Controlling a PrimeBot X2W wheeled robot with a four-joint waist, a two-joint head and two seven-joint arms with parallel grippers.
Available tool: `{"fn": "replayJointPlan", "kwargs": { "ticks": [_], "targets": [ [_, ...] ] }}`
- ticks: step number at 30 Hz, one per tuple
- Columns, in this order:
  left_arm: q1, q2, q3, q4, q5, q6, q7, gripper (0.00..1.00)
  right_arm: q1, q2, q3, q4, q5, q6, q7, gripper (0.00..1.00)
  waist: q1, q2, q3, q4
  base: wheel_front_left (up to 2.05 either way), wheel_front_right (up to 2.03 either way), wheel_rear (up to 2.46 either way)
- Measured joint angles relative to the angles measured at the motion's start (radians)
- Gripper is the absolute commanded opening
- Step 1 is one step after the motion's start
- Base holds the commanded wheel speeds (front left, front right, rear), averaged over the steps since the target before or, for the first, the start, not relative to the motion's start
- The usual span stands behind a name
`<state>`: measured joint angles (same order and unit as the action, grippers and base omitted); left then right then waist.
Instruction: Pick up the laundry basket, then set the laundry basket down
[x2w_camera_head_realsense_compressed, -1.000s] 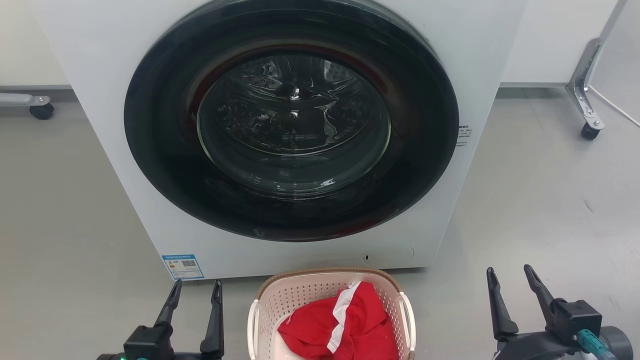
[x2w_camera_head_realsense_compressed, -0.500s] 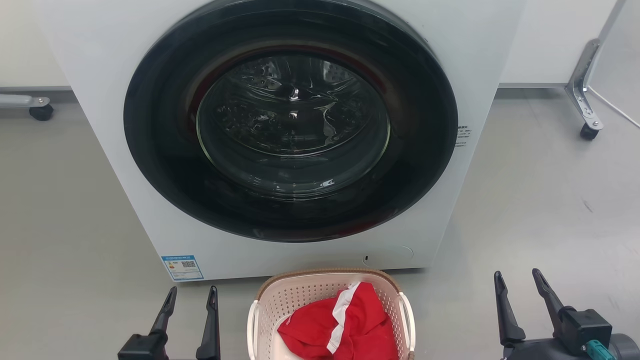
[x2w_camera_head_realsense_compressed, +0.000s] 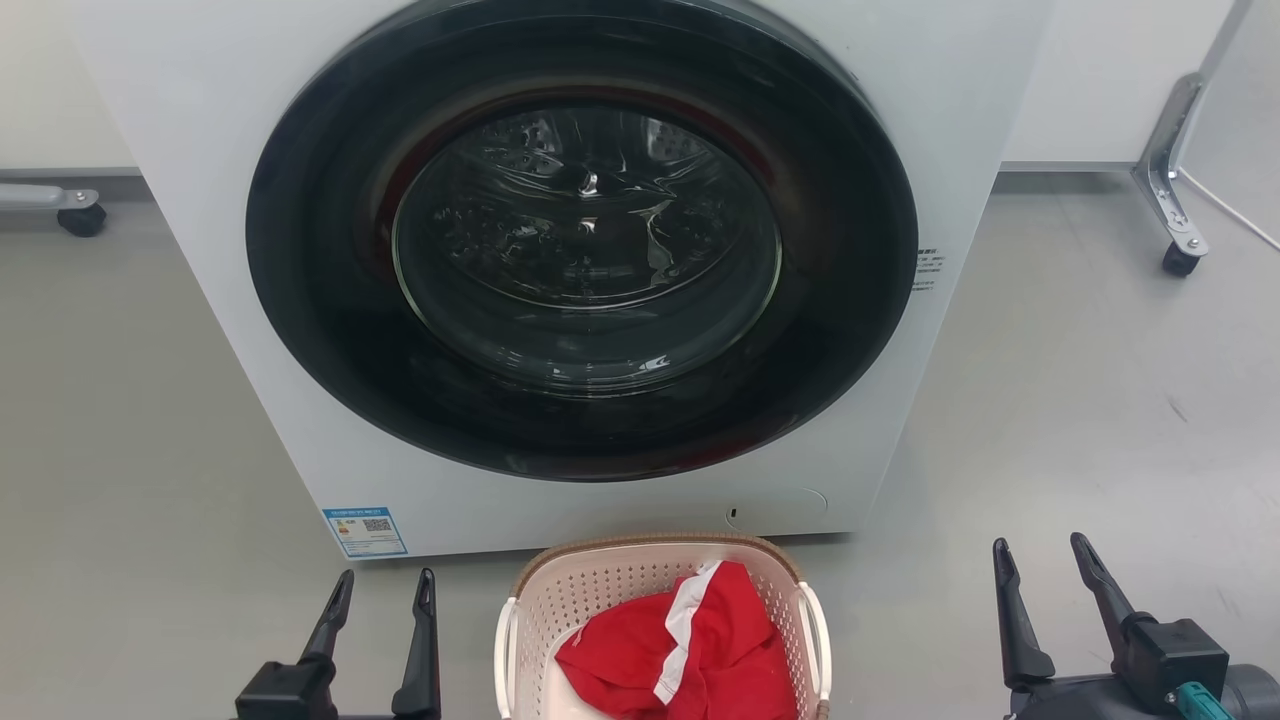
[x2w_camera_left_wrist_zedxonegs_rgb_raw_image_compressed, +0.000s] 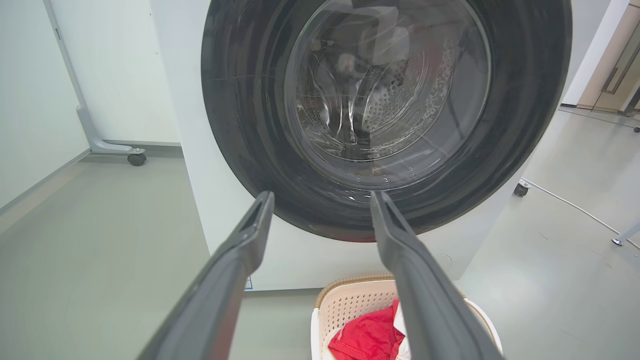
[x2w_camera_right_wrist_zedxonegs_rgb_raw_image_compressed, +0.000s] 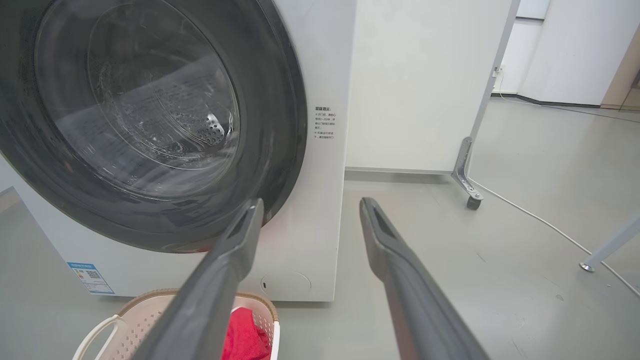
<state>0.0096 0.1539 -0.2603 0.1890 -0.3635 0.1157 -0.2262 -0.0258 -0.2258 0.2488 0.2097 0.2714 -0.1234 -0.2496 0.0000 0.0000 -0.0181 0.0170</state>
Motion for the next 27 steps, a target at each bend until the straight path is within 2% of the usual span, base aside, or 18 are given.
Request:
{"fn": "replayJointPlan", "kwargs": {
  "ticks": [9,10,19,27],
  "targets": [
    [0.0,-0.002,0.004,-0.005,0.006,0.007,0.013,1.0,0.002,0.005,-0.008,-0.01,-0.01,-0.001,0.0,1.0,0.0,0.0,0.002,0.003,0.0,0.0,0.0],
    [0.0,-0.002,0.002,0.002,0.005,0.007,0.013,0.0,0.002,0.007,-0.007,-0.003,-0.009,-0.001,0.002,0.0,0.0,0.0,0.002,0.003,0.0,0.0,0.0],
    [0.02,-0.01,0.014,0.033,-0.022,-0.003,0.027,0.0,0.026,0.028,-0.02,0.028,0.02,0.011,0.013,0.0,0.0,0.0001,0.003,0.002,0.0,0.0,0.0],
    [0.018,-0.021,0.042,0.04,-0.137,-0.02,0.057,0.0,0.017,0.042,-0.052,0.038,0.133,0.029,0.047,0.0,0.0,0.0001,0.005,0.0,0.0,0.0,0.0]
  ]
}}
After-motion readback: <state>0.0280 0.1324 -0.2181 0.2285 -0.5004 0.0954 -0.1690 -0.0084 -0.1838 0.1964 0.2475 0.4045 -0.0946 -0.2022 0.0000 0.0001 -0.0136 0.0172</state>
